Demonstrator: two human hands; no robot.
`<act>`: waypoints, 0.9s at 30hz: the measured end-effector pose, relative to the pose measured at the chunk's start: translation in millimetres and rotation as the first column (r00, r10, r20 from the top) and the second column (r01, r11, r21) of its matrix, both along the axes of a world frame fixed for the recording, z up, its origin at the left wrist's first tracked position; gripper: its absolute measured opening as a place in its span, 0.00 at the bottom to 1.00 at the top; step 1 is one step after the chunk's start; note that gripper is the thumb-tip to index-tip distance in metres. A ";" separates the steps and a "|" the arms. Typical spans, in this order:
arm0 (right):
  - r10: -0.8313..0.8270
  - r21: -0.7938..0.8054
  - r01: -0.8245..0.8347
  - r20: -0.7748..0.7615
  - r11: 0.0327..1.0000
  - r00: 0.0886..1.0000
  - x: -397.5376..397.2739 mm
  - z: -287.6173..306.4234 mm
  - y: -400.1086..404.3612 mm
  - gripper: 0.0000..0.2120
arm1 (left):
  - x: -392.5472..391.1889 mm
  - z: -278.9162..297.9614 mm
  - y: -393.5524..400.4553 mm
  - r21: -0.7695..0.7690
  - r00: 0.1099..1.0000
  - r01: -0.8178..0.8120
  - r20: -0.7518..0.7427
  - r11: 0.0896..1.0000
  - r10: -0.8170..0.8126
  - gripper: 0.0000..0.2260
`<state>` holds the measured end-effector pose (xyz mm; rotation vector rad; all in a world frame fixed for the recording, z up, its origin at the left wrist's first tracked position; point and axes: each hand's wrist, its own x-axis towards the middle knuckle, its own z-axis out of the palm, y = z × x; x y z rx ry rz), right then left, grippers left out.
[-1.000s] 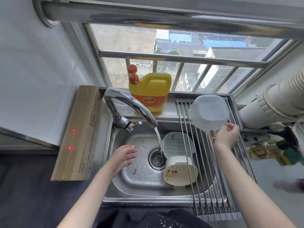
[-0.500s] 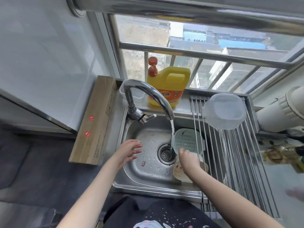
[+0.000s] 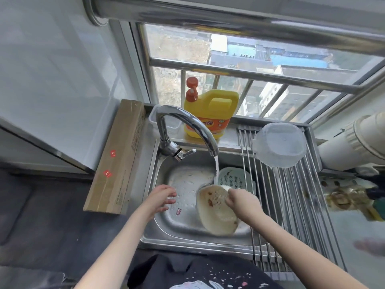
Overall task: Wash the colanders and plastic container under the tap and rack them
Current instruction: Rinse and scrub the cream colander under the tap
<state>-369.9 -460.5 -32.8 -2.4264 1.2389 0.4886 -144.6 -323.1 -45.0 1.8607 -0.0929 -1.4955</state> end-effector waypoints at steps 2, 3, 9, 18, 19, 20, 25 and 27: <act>-0.396 0.227 0.343 0.263 0.912 0.880 -3.9 11.2 -3.5 0.12 | -5.2 1.7 -4.8 0.014 0.998 0.056 0.041 0.998 -0.057 0.09; -0.541 0.332 0.440 0.337 0.834 0.771 -4.8 16.8 -4.8 0.12 | -7.9 2.5 -6.9 0.018 0.995 0.086 0.058 0.996 -0.087 0.11; -0.817 0.627 0.524 0.449 0.576 0.361 1.5 41.9 -1.8 0.12 | -24.1 18.4 -15.1 -0.020 0.944 0.285 0.178 0.958 -0.277 0.18; -0.845 0.697 0.478 0.424 0.534 0.325 -2.1 55.3 2.2 0.10 | -11.1 43.5 -33.2 -0.272 0.988 -0.131 0.045 0.953 0.149 0.23; -0.845 0.701 0.472 0.418 0.534 0.333 -2.9 55.8 3.0 0.10 | -9.4 45.9 -34.7 -0.282 0.990 -0.120 0.040 0.952 0.137 0.22; -0.844 0.707 0.464 0.411 0.534 0.344 -3.9 55.6 3.6 0.10 | -8.0 47.8 -36.1 -0.286 0.993 -0.103 0.033 0.953 0.118 0.22; -0.823 0.715 0.424 0.402 0.556 0.401 -2.1 62.0 3.9 0.10 | -7.7 51.6 -46.1 -0.275 0.992 0.071 0.120 0.959 -0.038 0.16; -0.804 0.699 0.418 0.412 0.580 0.428 -0.2 68.5 -0.3 0.11 | -8.9 48.3 -49.7 -0.224 0.966 0.183 0.221 0.957 -0.133 0.15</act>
